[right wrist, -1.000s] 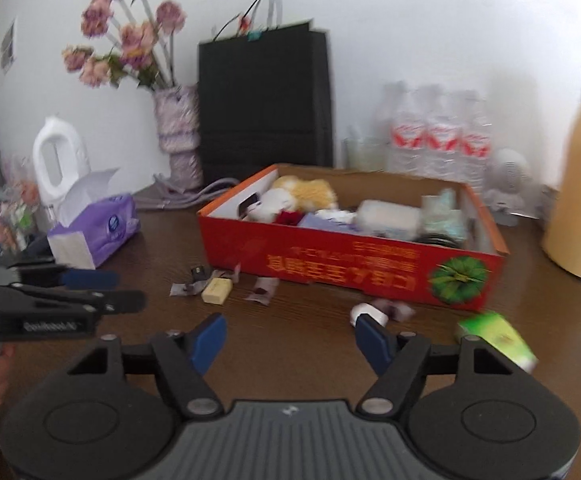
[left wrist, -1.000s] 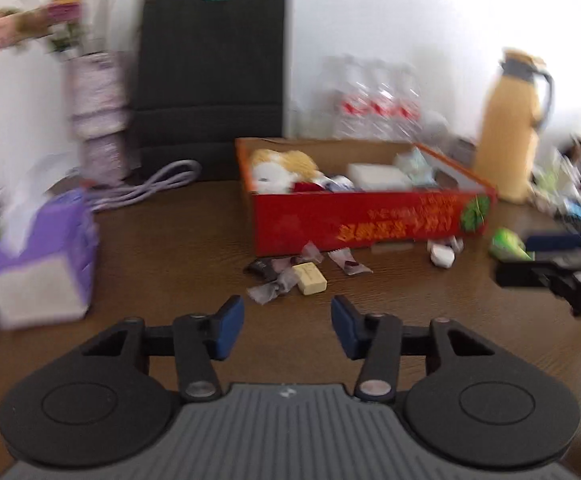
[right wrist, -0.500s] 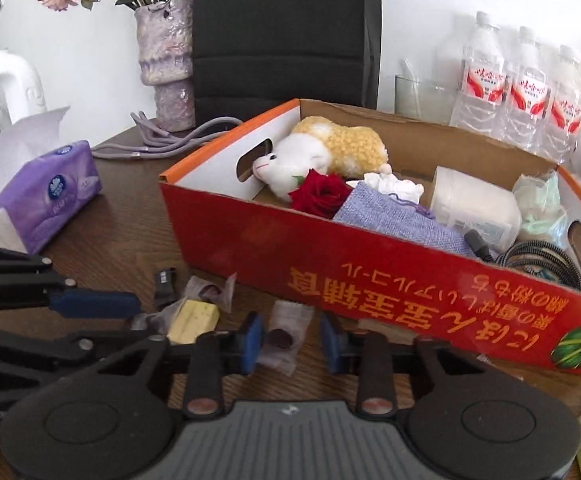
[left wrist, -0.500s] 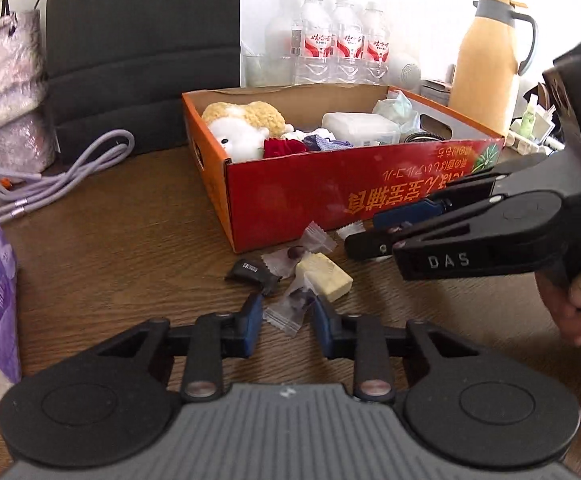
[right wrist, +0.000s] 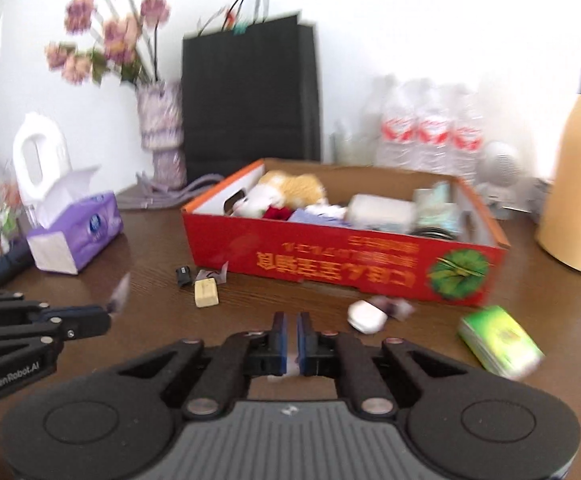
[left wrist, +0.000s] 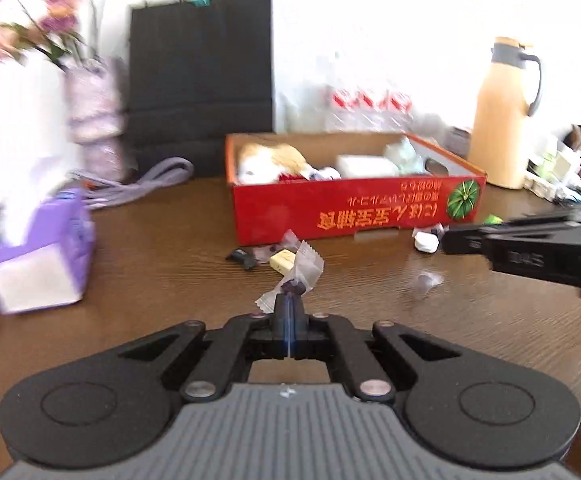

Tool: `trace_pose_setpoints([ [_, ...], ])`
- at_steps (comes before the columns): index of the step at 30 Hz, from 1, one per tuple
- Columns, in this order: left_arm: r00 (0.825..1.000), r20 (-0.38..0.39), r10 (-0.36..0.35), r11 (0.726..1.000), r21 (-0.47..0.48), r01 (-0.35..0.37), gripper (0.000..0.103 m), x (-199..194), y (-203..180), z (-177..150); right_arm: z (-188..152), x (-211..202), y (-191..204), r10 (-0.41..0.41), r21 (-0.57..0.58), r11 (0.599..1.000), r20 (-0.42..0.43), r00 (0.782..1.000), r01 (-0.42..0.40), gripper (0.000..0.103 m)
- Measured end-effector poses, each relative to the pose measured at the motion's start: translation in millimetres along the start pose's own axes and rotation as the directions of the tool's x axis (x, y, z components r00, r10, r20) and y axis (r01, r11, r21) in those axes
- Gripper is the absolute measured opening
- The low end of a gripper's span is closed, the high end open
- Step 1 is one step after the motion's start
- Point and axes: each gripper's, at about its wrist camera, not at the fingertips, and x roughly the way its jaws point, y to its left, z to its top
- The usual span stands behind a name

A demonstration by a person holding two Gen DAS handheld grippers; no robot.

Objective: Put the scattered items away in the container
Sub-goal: 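Grasp a clear plastic wrapper with the left tool while the right tool grasps another wrapper, then carry the wrapper with the left tool while the right tool carries its wrapper toward the box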

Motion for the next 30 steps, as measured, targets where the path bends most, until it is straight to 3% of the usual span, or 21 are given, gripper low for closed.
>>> trace_pose_setpoints([
  [2, 1.0, 0.014, 0.023, 0.999, -0.044, -0.022, 0.001, -20.6, -14.3, -6.8, -11.3, -24.1, -4.3, -0.02, 0.028, 0.999, 0.024, 1.0, 0.019, 0.003],
  [5, 1.0, 0.009, -0.004, 0.993, -0.115, 0.005, 0.001, -44.5, -28.1, -20.2, -30.1, -53.7, -10.1, -0.028, 0.024, 0.999, 0.036, 0.999, 0.027, 0.003],
  [7, 1.0, -0.015, -0.01, 0.992, -0.128, 0.008, 0.001, -52.8, -35.0, -28.8, -38.5, -60.7, -16.8, -0.004, 0.017, 1.0, 0.024, 1.0, 0.004, 0.011],
  [8, 1.0, -0.025, -0.006, 0.992, -0.124, 0.003, 0.001, -55.7, -37.7, -31.7, -39.2, -57.4, -20.1, 0.007, 0.018, 1.0, 0.013, 1.0, -0.007, 0.014],
  [10, 0.999, -0.043, 0.006, 0.993, -0.114, -0.011, 0.001, -59.4, -40.3, -35.1, -37.0, -45.8, -22.2, 0.027, 0.0, 1.0, -0.009, 1.0, -0.027, 0.037],
  [12, 0.999, -0.045, 0.021, 0.992, -0.12, -0.027, 0.001, -64.0, -39.8, -37.1, -31.3, -23.7, -20.1, 0.025, -0.028, 0.999, -0.058, 0.998, -0.027, 0.046],
  [17, 0.998, -0.048, 0.045, 0.99, -0.128, -0.051, 0.001, -69.2, -34.3, -43.8, -19.2, 26.3, -18.9, 0.069, -0.066, 0.995, -0.105, 0.992, -0.076, 0.052],
  [20, 0.996, -0.069, 0.049, 0.988, -0.141, -0.058, 0.001, -64.7, -27.8, -46.3, -17.1, 45.0, -15.5, 0.067, -0.093, 0.992, -0.13, 0.989, -0.08, 0.049],
  [22, 0.996, -0.079, 0.047, 0.987, -0.148, -0.058, 0.001, -60.6, -23.5, -47.5, -18.8, 49.8, -10.2, 0.09, -0.109, 0.988, -0.139, 0.986, -0.106, 0.035],
  [24, 0.995, -0.09, 0.044, 0.987, -0.147, -0.057, 0.002, -55.9, -20.9, -47.6, -20.4, 51.6, -6.9, 0.085, -0.124, 0.987, -0.127, 0.988, -0.1, 0.034],
  [26, 0.995, -0.091, 0.042, 0.989, -0.139, -0.054, 0.002, -52.4, -20.7, -47.7, -19.9, 52.9, -4.6, 0.095, -0.128, 0.985, -0.13, 0.987, -0.112, 0.026],
  [28, 0.995, -0.091, 0.035, 0.99, -0.135, -0.047, 0.002, -50.7, -21.1, -47.7, -18.4, 55.2, -1.9, 0.106, -0.142, 0.982, -0.132, 0.986, -0.124, 0.009],
  [30, 0.996, -0.087, 0.03, 0.99, -0.131, -0.042, 0.002, -51.1, -22.3, -48.3, -18.6, 55.2, 4.3, 0.085, -0.173, 0.979, -0.132, 0.988, -0.107, 0.008],
])
